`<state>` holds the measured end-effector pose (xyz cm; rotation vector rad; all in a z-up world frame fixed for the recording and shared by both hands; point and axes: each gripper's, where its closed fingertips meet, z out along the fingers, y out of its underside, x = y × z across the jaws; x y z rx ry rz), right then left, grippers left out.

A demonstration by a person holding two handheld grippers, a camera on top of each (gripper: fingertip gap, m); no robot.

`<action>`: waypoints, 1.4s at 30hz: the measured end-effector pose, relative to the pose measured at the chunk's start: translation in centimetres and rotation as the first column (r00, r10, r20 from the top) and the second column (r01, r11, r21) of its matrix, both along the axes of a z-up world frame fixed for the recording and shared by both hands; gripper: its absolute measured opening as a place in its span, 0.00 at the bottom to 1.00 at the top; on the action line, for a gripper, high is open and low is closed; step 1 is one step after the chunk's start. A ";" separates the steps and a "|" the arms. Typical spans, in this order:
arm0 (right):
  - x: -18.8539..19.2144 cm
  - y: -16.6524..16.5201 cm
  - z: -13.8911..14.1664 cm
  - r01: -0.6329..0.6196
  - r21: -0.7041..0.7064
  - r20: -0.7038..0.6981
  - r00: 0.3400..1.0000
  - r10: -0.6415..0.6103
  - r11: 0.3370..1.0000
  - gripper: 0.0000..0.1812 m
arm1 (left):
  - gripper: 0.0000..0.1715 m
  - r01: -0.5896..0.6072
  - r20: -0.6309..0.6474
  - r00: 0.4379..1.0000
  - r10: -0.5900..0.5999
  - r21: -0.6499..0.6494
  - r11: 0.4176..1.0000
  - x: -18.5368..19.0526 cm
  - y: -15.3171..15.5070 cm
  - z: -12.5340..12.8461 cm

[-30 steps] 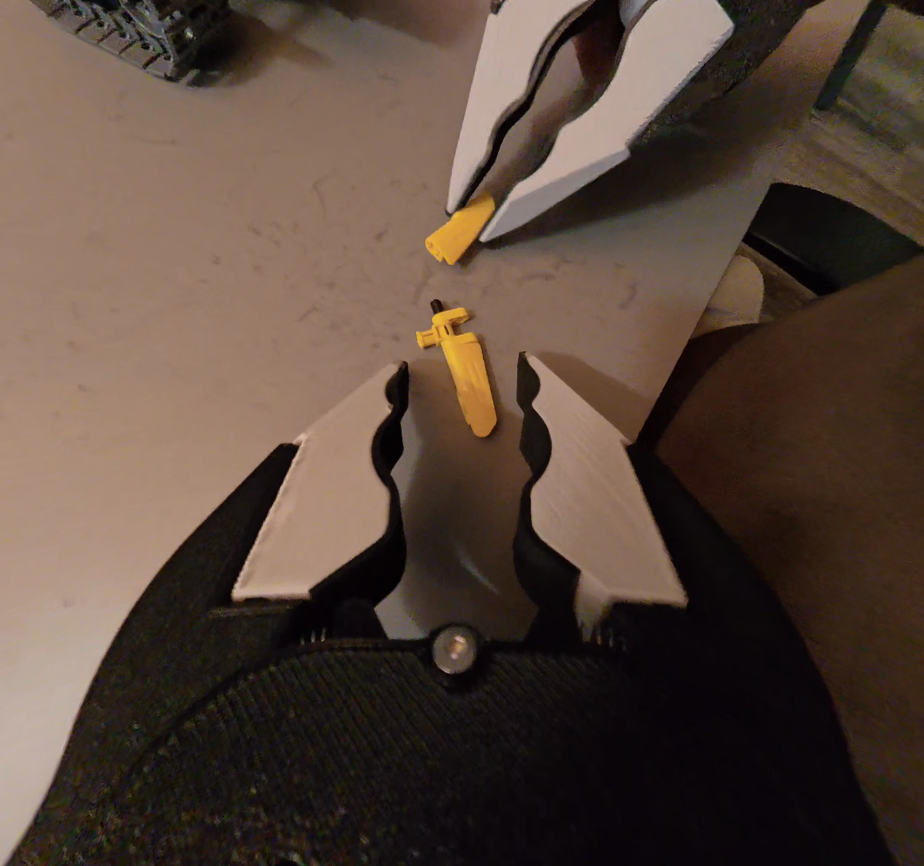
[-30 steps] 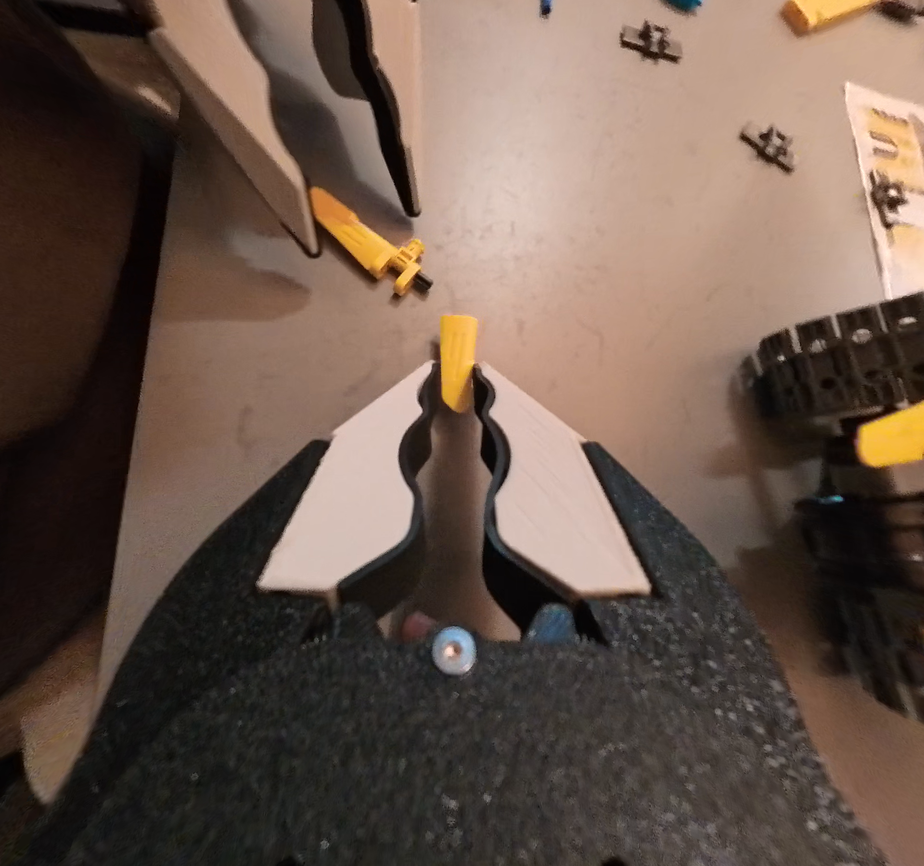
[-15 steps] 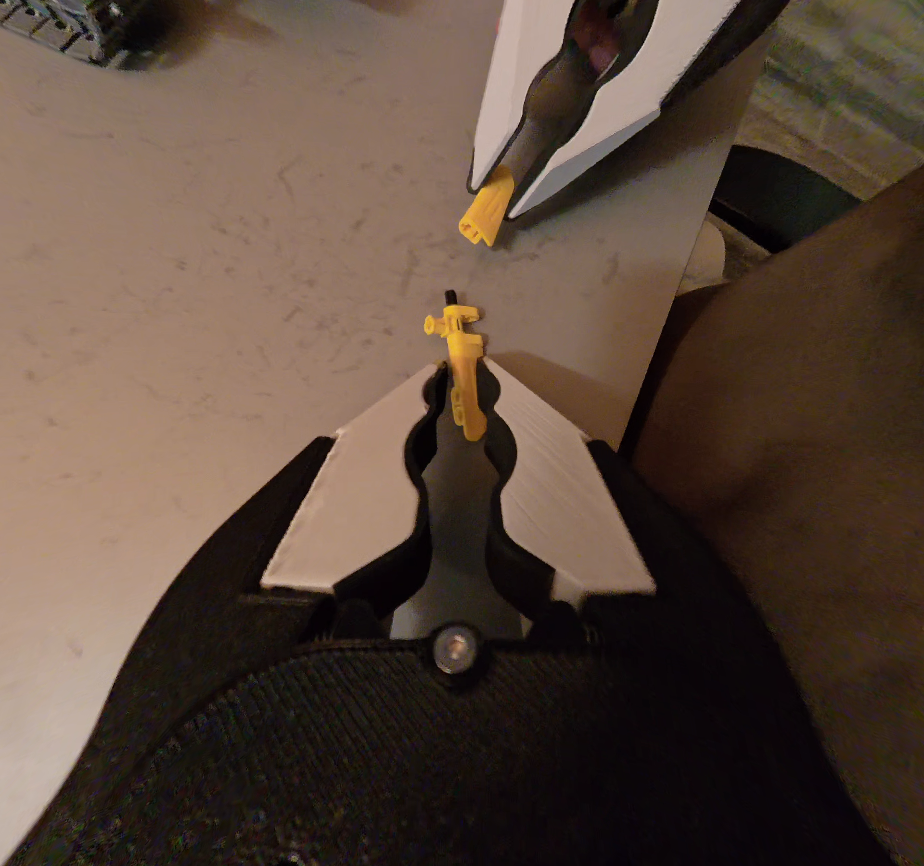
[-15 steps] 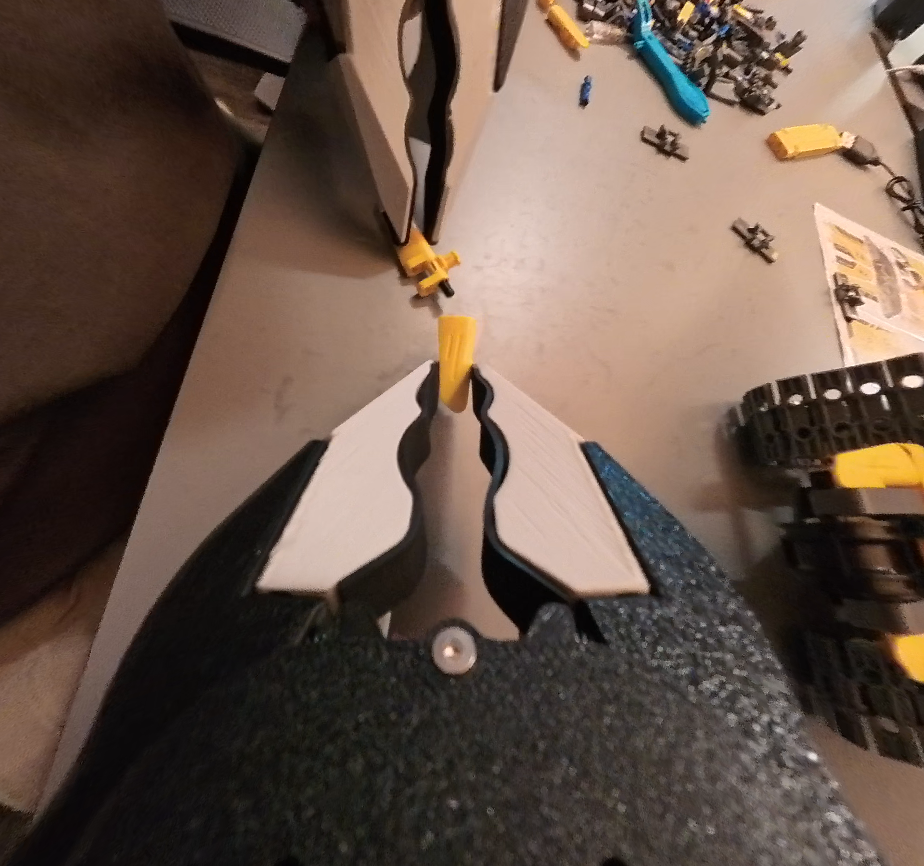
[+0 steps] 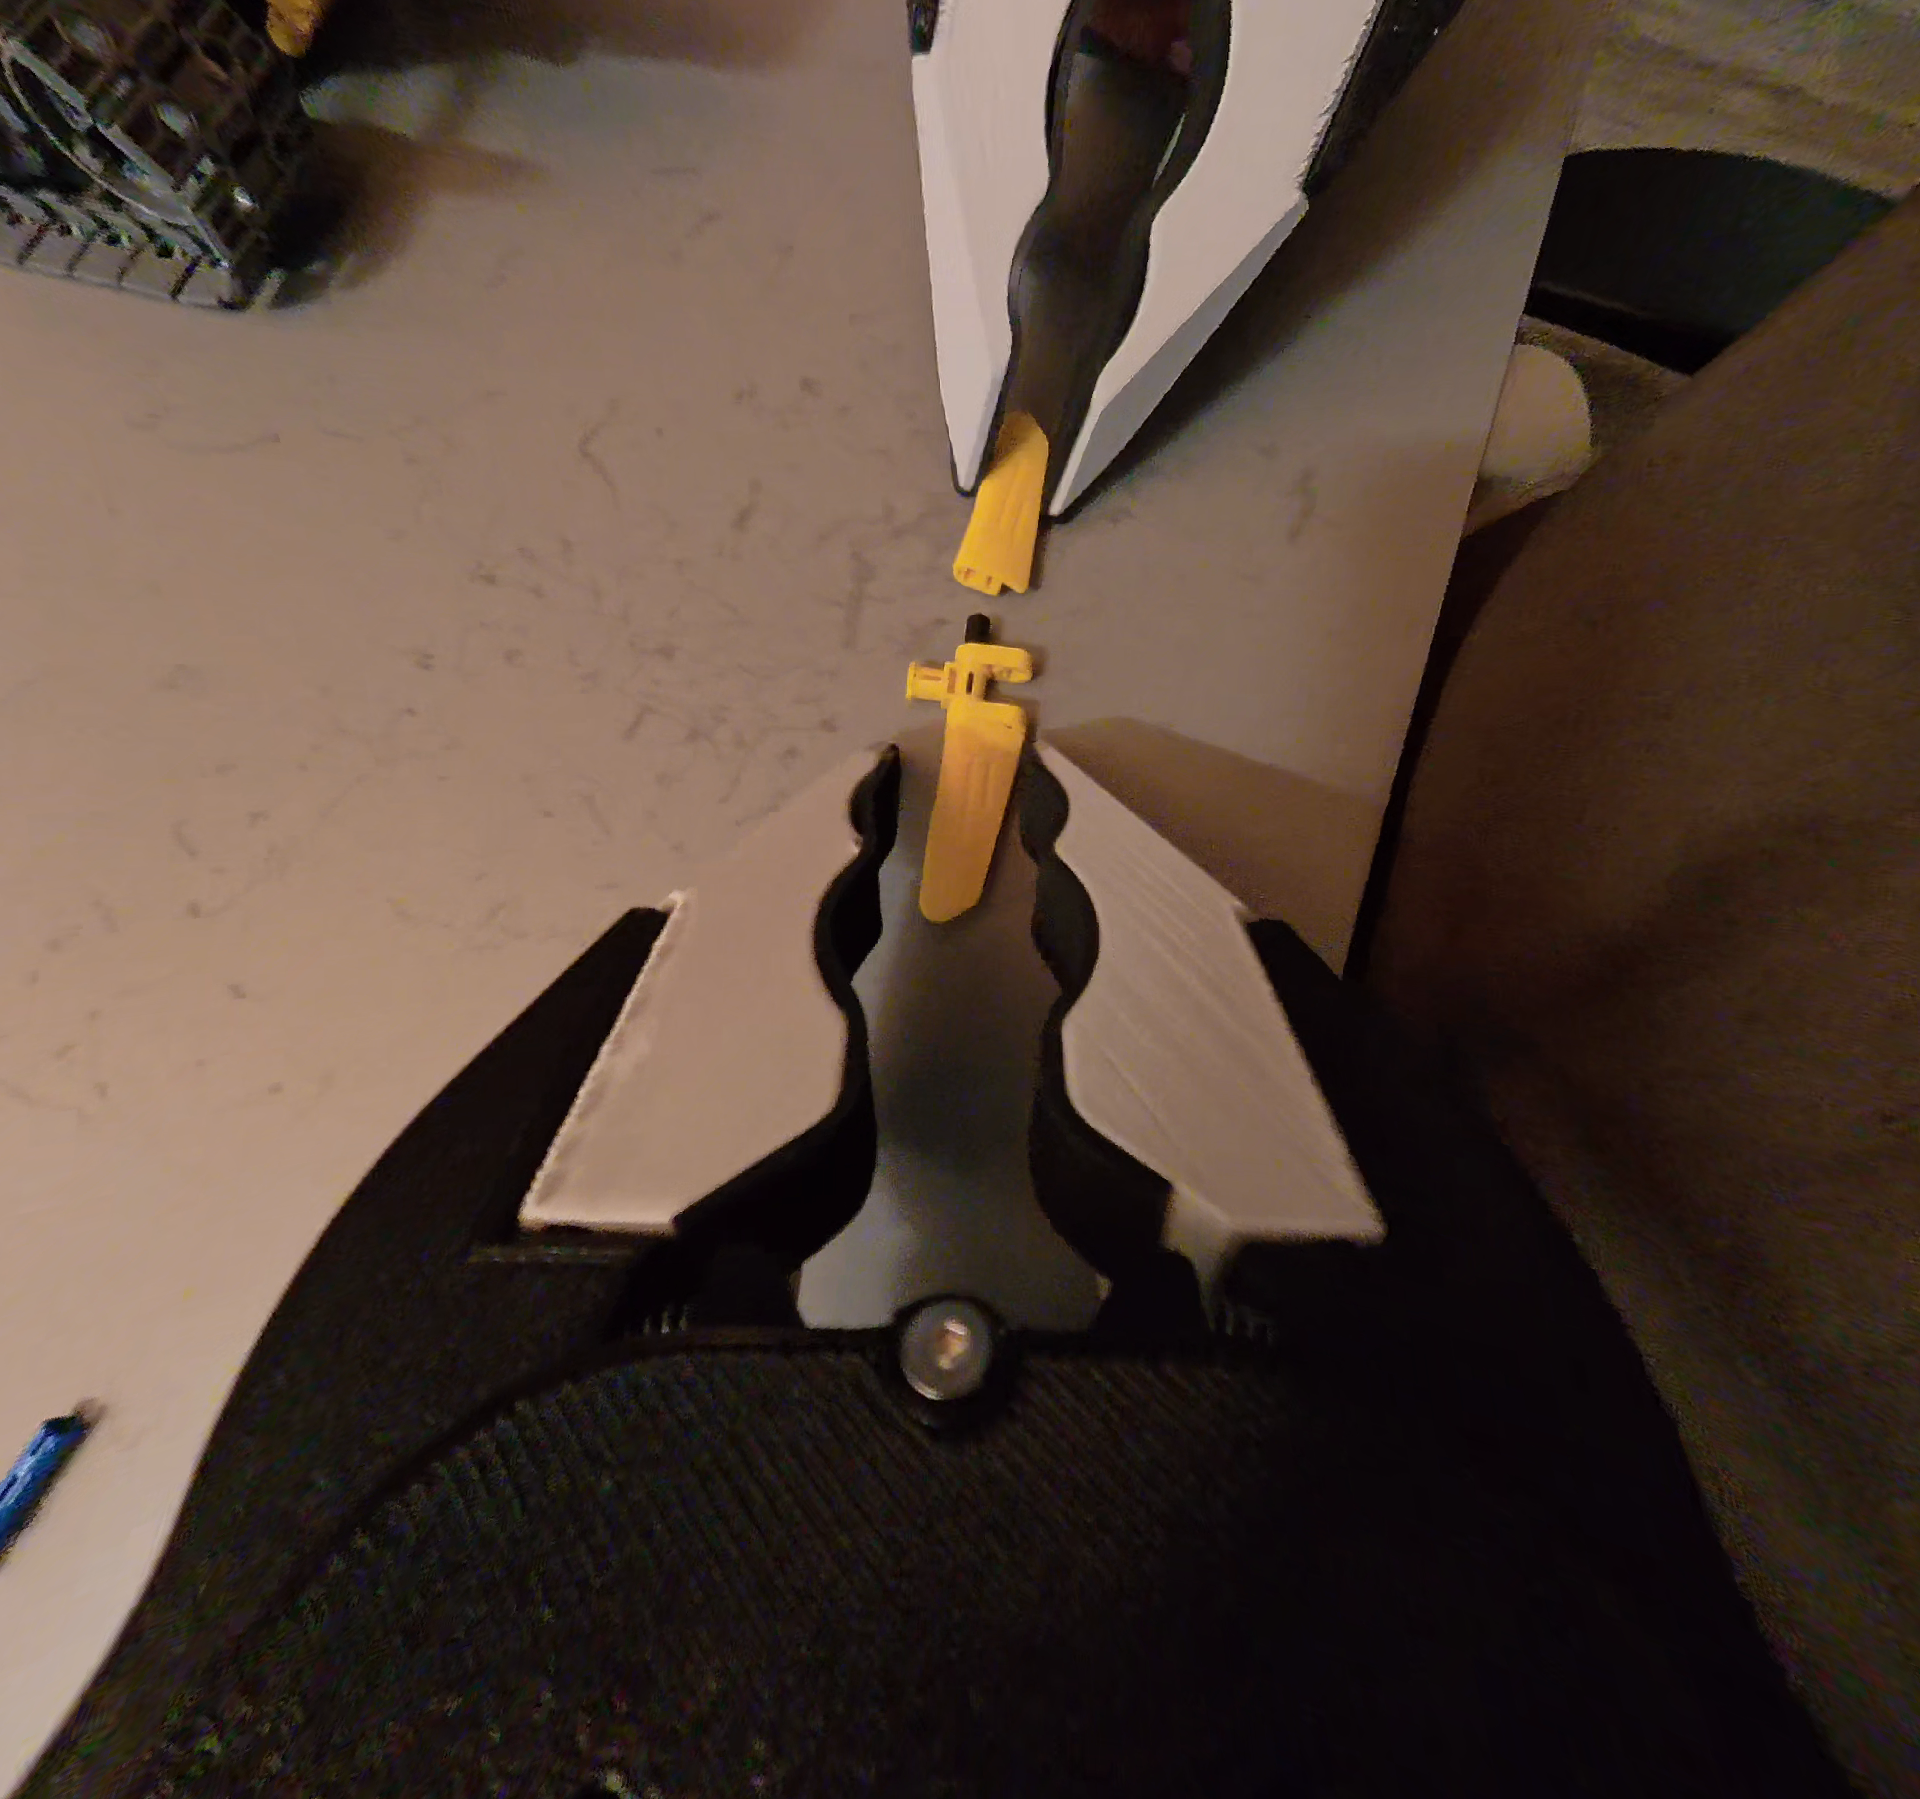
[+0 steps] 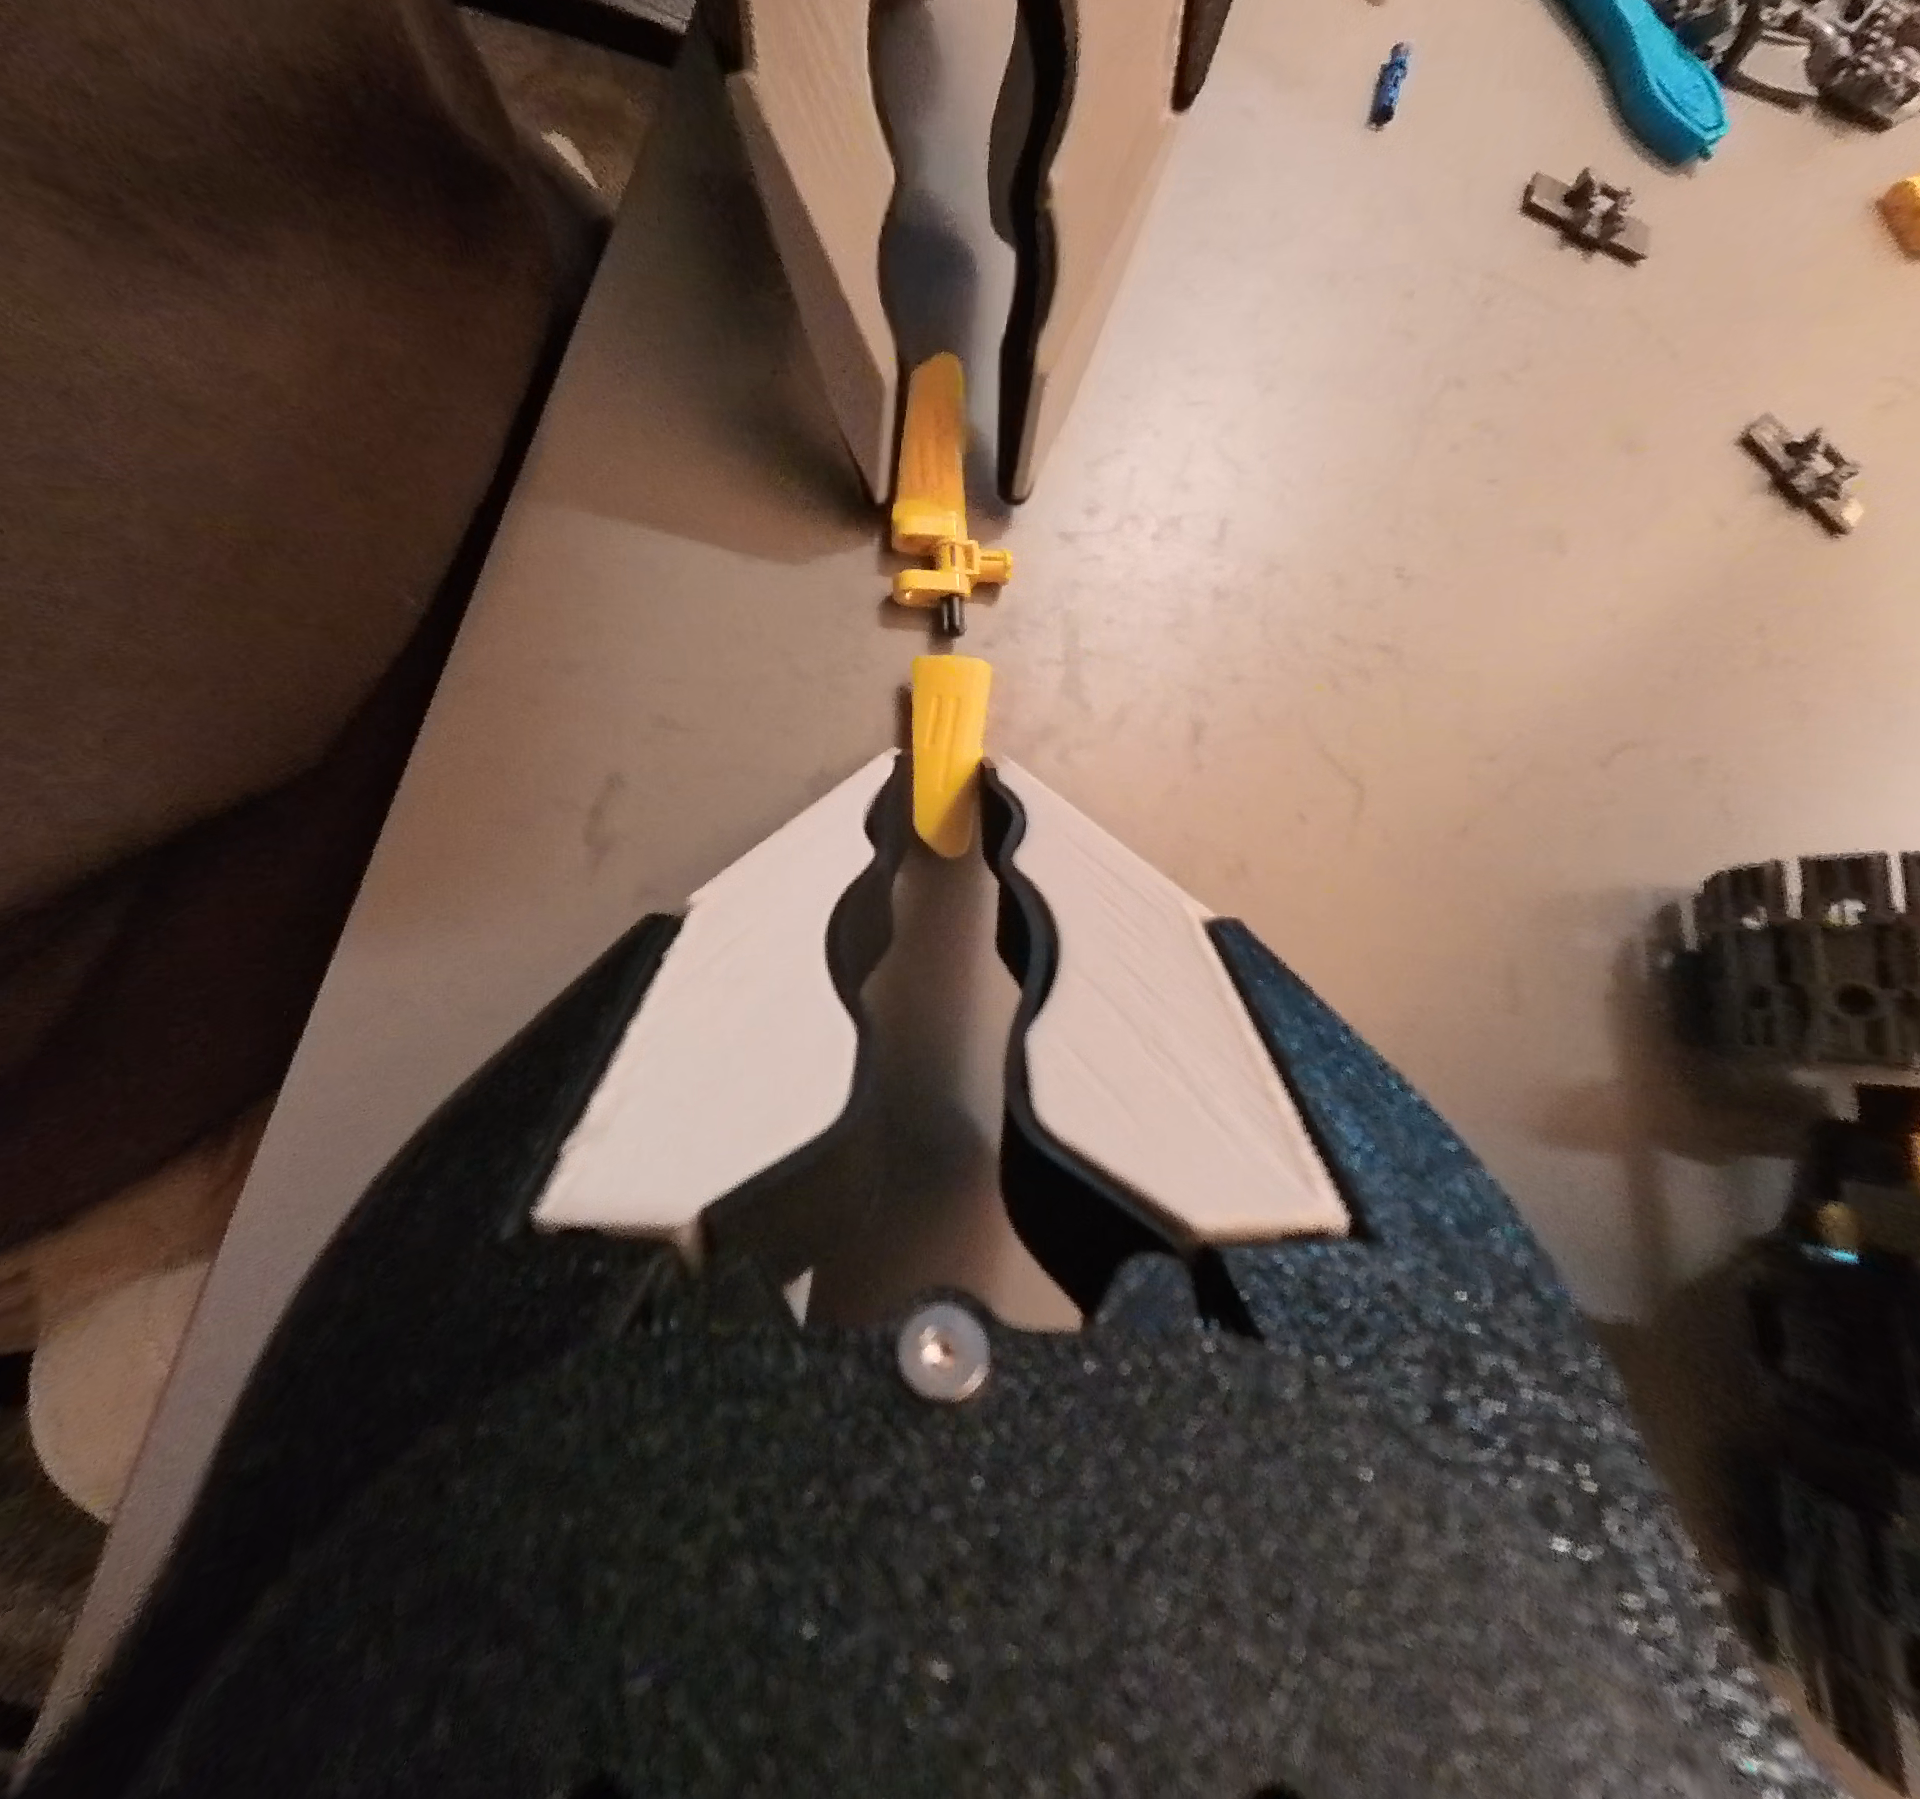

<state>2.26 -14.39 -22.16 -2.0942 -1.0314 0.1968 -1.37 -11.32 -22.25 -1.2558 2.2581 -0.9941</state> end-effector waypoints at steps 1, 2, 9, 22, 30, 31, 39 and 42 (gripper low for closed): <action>-0.1 0.1 0.0 -0.008 -0.003 -0.004 1.000 0.008 1.000 0.07 | 0.11 0.006 -0.012 1.000 -0.006 0.000 1.000 0.0 -0.1 -0.2; -0.1 0.1 0.0 -0.015 -0.008 -0.009 1.000 0.015 1.000 0.07 | 0.11 0.007 -0.015 1.000 -0.007 0.000 1.000 0.0 -0.1 -0.2; -0.5 0.1 -0.2 -0.062 -0.094 -0.059 0.997 0.056 0.994 0.07 | 0.07 0.039 -0.026 0.999 -0.039 -0.021 0.999 -0.1 -0.3 -0.2; -0.7 0.4 -0.2 -0.125 -0.141 -0.133 0.985 0.106 0.982 0.06 | 0.07 0.165 -0.033 0.986 -0.166 -0.023 0.986 -0.2 -0.3 -0.2; -0.8 0.5 -0.1 -0.129 -0.224 -0.209 0.975 0.082 0.966 0.06 | 0.07 0.242 -0.053 0.968 -0.244 -0.044 0.969 -0.2 -0.3 -0.1; -0.8 0.5 -0.1 -0.123 -0.226 -0.208 0.975 0.076 0.966 0.06 | 0.06 0.245 -0.049 0.968 -0.248 -0.045 0.968 -0.2 -0.4 -0.1; -0.9 0.5 -0.2 -0.206 -0.235 -0.165 0.972 0.170 0.950 0.06 | 0.06 0.318 -0.038 0.947 -0.319 -0.047 0.947 -0.2 -0.3 -0.1; -1.0 0.6 -0.2 -0.220 -0.240 -0.183 0.967 0.179 0.945 0.06 | 0.06 0.333 -0.042 0.941 -0.335 -0.053 0.942 -0.3 -0.3 -0.1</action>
